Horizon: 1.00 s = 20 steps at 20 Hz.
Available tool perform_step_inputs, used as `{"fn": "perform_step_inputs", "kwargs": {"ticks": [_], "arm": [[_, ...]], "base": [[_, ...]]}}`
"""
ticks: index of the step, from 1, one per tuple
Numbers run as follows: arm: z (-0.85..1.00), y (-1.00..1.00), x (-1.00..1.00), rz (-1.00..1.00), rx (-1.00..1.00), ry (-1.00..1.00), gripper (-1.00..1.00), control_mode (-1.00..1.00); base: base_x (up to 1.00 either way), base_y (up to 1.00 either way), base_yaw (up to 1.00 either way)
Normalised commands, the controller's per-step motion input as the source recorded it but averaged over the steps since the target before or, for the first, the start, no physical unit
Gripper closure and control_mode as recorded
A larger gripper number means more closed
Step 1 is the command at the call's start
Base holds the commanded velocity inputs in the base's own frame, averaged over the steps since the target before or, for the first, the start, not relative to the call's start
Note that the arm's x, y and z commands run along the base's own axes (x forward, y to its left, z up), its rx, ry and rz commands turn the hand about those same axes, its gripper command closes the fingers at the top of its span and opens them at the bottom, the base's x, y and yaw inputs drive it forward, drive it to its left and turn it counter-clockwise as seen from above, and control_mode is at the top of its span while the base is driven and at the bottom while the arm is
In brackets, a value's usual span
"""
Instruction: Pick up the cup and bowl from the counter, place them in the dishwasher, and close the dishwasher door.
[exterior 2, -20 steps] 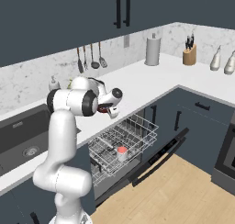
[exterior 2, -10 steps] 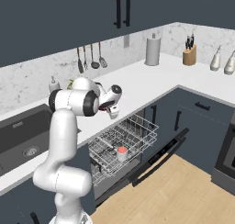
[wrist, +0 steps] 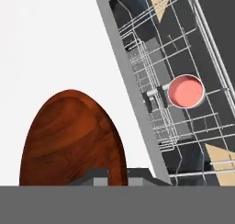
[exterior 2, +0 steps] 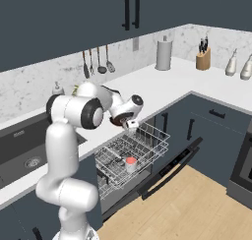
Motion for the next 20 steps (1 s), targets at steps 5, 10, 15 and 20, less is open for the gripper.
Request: {"fn": "perform_step_inputs", "kwargs": {"ticks": [5, 10, 15, 20], "arm": [[-0.36, -0.8, -1.0, 0.0, 0.04, 0.01, 1.0, -1.0], [-0.77, -0.45, -0.82, 0.0, 0.02, 0.1, 1.0, -1.0], [-0.89, -0.07, -0.28, 0.0, 0.02, 0.11, 1.0, -1.0], [-0.68, 0.13, 0.13, 0.0, 0.09, 0.07, 1.0, -1.0]], "base": [[0.0, 0.0, 0.0], [0.0, 0.0, 0.0], [0.0, 0.0, 0.0], [0.0, 0.0, 0.0]]}}
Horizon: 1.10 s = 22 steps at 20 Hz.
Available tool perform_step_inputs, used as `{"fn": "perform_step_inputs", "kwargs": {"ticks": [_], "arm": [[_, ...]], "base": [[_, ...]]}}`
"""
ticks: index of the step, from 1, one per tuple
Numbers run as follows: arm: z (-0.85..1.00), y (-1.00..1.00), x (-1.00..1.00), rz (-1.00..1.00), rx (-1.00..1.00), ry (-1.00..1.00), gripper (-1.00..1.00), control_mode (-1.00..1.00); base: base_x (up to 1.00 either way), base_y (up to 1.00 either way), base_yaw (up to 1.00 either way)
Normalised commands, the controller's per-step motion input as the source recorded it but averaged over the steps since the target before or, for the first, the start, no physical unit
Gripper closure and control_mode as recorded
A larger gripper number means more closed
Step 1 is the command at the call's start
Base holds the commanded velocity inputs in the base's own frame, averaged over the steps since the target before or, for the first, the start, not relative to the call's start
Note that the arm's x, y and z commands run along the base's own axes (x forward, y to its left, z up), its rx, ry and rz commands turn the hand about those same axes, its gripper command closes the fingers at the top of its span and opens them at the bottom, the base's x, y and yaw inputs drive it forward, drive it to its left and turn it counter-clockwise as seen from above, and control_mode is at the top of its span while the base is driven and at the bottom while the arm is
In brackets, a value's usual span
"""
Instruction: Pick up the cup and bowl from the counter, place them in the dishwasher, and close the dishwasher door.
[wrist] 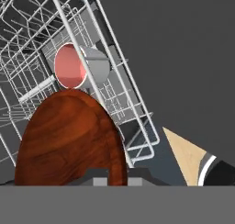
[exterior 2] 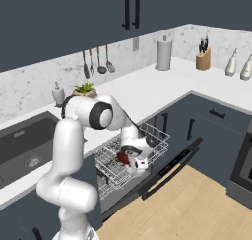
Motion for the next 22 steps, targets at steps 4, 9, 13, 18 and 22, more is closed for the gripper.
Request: {"fn": "perform_step_inputs", "kwargs": {"ticks": [4, 9, 13, 18, 22], "arm": [[-0.41, 0.47, 0.32, 0.0, 0.12, 0.03, 1.0, -1.0], [-0.35, 0.47, 0.36, -0.02, 0.11, 0.05, 1.0, -1.0], [-0.24, 0.41, 0.26, -0.06, 0.08, 0.03, 1.0, -1.0], [-0.2, 0.28, 0.22, -0.1, 0.07, 0.04, 1.0, -1.0], [-0.3, 0.04, 0.14, -0.17, 0.03, 0.1, 1.0, -1.0]], "base": [[0.0, 0.0, 0.0], [0.0, 0.0, 0.0], [0.0, 0.0, 0.0], [0.0, 0.0, 0.0], [0.0, 0.0, 0.0]]}}
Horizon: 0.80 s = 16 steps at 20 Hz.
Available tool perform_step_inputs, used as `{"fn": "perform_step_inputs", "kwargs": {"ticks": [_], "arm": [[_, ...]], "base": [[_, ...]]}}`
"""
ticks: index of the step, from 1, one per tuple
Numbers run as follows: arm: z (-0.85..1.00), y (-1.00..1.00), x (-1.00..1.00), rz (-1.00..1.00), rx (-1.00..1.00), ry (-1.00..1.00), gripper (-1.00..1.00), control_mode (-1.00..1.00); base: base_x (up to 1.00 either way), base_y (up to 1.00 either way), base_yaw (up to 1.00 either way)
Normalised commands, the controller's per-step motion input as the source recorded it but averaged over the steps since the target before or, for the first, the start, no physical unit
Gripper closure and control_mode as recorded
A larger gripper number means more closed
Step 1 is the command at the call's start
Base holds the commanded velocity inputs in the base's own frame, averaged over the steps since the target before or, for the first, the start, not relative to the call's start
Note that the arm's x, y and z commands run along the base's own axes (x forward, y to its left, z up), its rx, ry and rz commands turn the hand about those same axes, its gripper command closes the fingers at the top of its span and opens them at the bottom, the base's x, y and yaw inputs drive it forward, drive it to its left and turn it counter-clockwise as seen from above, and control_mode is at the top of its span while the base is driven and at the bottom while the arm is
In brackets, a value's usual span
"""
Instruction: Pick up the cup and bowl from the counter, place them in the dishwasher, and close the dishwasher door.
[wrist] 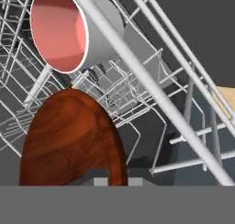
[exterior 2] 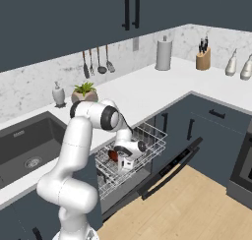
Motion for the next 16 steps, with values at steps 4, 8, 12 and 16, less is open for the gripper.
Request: {"fn": "perform_step_inputs", "kwargs": {"ticks": [4, 8, 12, 16], "arm": [[-0.37, 0.0, 0.08, -0.17, 0.02, 0.14, -1.0, -1.0], [-0.2, -0.05, 0.0, -0.16, 0.03, 0.15, -1.0, -1.0], [0.02, -0.26, -0.03, -0.13, 0.05, 0.08, -1.0, -1.0], [0.61, -0.63, -0.45, -0.08, 0.14, 0.0, -1.0, -1.0]], "base": [[0.0, 0.0, 0.0], [0.0, 0.0, 0.0], [0.0, 0.0, 0.0], [0.0, 0.0, 0.0]]}}
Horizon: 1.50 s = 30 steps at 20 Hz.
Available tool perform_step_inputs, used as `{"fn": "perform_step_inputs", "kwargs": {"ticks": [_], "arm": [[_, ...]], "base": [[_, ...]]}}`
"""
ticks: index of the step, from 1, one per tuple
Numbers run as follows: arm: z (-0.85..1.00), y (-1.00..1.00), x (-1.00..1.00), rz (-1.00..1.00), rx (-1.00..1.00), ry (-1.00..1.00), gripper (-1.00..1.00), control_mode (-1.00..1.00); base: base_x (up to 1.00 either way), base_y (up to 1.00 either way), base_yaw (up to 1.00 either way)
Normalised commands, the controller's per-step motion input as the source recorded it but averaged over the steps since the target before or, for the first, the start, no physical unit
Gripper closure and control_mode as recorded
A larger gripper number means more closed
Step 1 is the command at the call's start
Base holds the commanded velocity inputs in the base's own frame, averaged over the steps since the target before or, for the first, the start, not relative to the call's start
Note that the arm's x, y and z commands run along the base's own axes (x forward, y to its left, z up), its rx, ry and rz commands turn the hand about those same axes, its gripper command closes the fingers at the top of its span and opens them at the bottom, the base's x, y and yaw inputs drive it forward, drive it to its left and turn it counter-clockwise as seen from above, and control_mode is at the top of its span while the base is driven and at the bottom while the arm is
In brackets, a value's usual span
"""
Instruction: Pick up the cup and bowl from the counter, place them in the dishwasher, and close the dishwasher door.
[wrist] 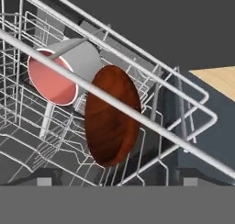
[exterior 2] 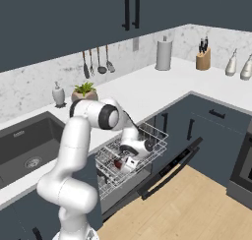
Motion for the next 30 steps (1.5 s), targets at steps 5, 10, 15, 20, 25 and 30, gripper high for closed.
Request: {"fn": "perform_step_inputs", "kwargs": {"ticks": [5, 10, 15, 20, 25, 30], "arm": [[1.0, -0.93, -0.53, -0.01, 0.22, 0.0, -1.0, -1.0], [0.87, -1.0, -0.51, 0.0, 0.25, 0.03, -1.0, -1.0], [0.1, -1.0, -0.55, 0.0, 0.21, 0.07, -1.0, -1.0], [-0.38, -1.0, -0.52, 0.0, 0.14, 0.0, -1.0, -1.0], [-0.62, -0.81, -0.36, 0.0, 0.14, 0.0, -1.0, -1.0], [-0.86, -0.28, -0.04, 0.0, 0.13, -0.01, -1.0, -1.0]], "base": [[0.0, 0.0, 0.0], [0.0, 0.0, 0.0], [0.0, 0.0, 0.0], [0.0, 0.0, 0.0], [0.0, 0.0, 0.0], [0.0, 0.0, 0.0]]}}
